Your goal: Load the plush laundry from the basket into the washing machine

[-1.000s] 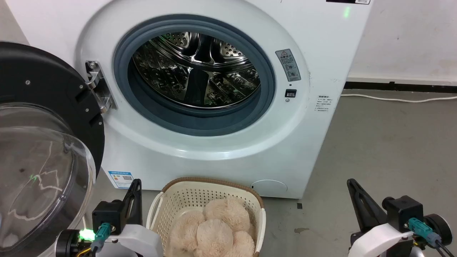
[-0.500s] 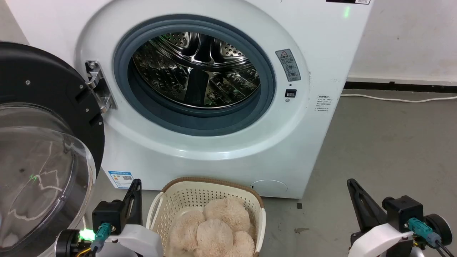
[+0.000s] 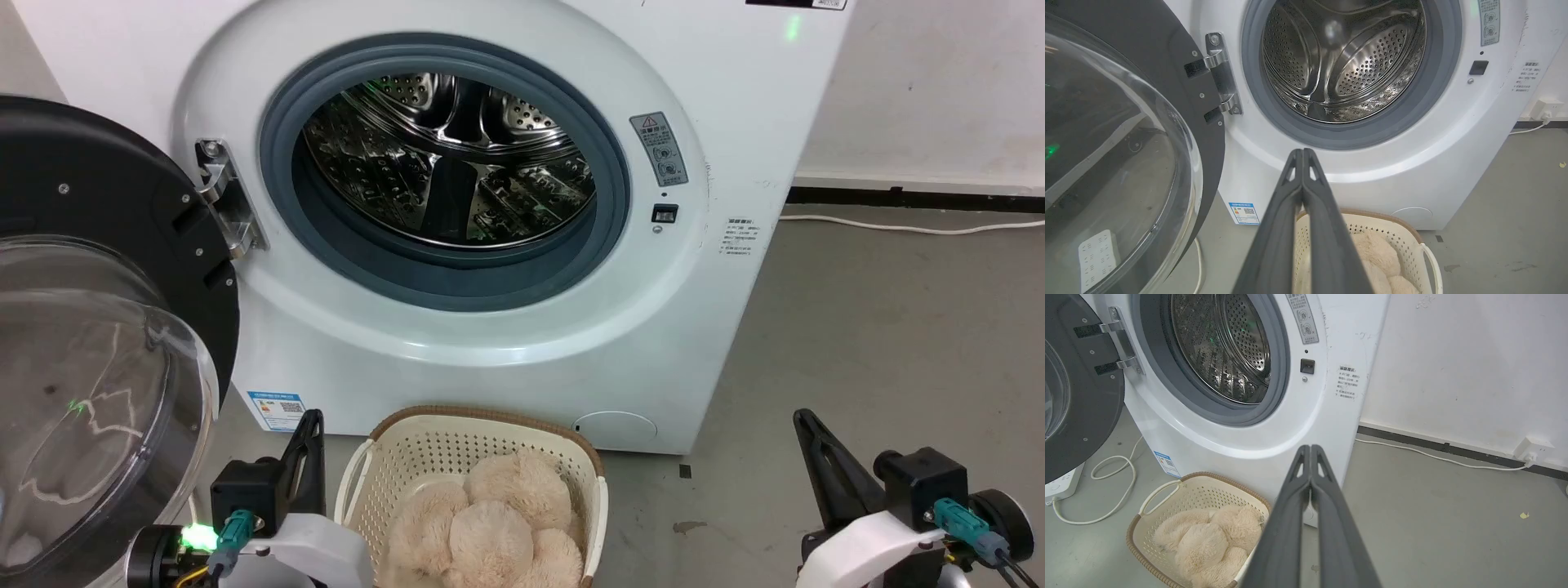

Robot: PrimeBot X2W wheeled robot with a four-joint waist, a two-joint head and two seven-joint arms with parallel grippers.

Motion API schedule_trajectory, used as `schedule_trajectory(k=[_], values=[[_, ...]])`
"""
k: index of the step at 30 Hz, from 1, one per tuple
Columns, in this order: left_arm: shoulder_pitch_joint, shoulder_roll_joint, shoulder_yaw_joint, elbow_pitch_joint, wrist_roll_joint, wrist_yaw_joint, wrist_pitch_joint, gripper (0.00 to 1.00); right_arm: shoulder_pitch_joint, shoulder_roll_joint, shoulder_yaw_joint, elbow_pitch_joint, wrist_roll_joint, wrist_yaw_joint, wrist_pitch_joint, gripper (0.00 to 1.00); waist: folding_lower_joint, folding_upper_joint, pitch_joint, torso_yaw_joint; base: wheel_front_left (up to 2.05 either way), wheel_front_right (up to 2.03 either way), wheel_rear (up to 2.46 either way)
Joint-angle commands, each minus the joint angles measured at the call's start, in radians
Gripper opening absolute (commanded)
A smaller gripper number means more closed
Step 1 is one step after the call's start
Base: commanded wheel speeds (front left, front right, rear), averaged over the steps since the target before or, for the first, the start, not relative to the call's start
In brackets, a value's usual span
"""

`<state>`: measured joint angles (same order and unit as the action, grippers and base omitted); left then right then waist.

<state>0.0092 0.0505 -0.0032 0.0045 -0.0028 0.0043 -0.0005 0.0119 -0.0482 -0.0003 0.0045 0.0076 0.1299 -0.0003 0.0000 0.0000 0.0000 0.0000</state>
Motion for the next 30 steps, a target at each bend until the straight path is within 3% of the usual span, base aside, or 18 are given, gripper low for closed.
schedule_trajectory(k=[1,16,17,30], values=[[-0.009,0.000,0.003,-0.005,0.003,-0.004,0.000,0.00,-0.012,-0.002,0.000,-0.005,-0.008,0.001,0.000,0.00,0.0000,0.0000,0.000,0.000,0.00,0.00,0.00],[-0.009,0.000,0.003,-0.005,0.003,-0.004,0.000,0.00,-0.012,-0.002,0.000,-0.005,-0.008,0.001,0.000,0.00,0.0000,0.0000,0.000,0.000,0.00,0.00,0.00],[0.000,0.000,0.000,0.000,0.000,0.000,0.000,1.00,0.000,0.000,0.000,0.000,0.000,0.000,0.000,1.00,0.0000,0.0000,0.000,0.000,0.00,0.00,0.00],[0.009,0.000,-0.024,-0.004,-0.029,0.010,-0.019,1.00,0.013,0.000,0.006,0.000,0.029,0.000,-0.017,1.00,0.0000,0.0000,0.001,0.001,0.00,0.00,0.00]])
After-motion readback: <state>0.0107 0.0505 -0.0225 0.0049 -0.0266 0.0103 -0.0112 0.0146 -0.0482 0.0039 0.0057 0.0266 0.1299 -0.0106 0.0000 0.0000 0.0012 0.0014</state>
